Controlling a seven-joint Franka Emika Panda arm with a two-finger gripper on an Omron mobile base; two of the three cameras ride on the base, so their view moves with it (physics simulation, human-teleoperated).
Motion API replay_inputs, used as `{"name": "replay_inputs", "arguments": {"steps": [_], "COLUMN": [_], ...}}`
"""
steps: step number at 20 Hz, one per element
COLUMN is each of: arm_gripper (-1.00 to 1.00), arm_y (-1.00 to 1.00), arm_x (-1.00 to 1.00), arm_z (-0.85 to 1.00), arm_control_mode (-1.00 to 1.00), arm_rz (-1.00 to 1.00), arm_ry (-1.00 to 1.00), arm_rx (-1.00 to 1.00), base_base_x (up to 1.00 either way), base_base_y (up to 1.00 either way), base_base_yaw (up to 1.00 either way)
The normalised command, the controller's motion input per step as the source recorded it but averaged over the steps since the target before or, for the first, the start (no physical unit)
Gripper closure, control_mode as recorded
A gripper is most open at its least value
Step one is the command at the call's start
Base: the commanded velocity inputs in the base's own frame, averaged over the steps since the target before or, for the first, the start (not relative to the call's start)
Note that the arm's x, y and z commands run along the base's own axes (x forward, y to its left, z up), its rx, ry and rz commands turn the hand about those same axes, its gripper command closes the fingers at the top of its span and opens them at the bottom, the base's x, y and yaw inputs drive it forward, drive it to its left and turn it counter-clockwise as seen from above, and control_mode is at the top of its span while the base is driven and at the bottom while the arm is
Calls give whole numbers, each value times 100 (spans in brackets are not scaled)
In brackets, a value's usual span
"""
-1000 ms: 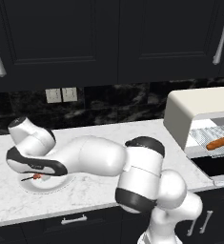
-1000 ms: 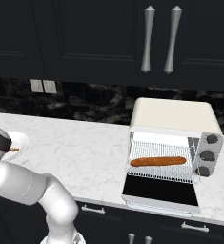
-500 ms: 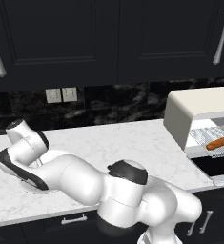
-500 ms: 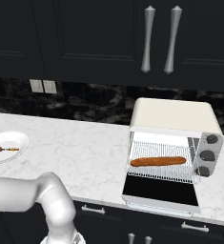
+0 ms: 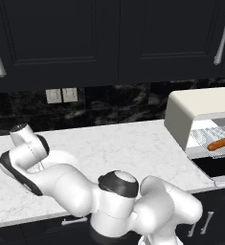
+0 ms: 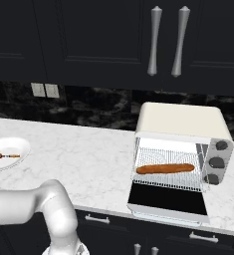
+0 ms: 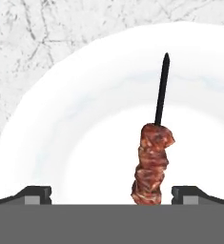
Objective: Pick up the kebab skewer and baguette bread, and place them inside the toaster oven. Close the toaster oven door and start by setting the timer.
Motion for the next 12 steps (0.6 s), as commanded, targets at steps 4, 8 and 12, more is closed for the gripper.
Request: {"name": "replay_inputs", "arguments": {"steps": [4, 8, 12], "arm_gripper": [-100, -100, -100], "arm_y": [2, 6, 15], "arm_x": [8, 3, 21], "arm_z": [-28, -19, -11], "arm_control_mode": [-100, -100, -100], "arm_rz": [1, 0, 1], "arm_ry": [-4, -4, -3], "arm_rx": [4, 1, 2], "base_base_x": [0, 0, 0], "base_base_y": [0, 0, 0], "base_base_yaw": [0, 0, 0]}}
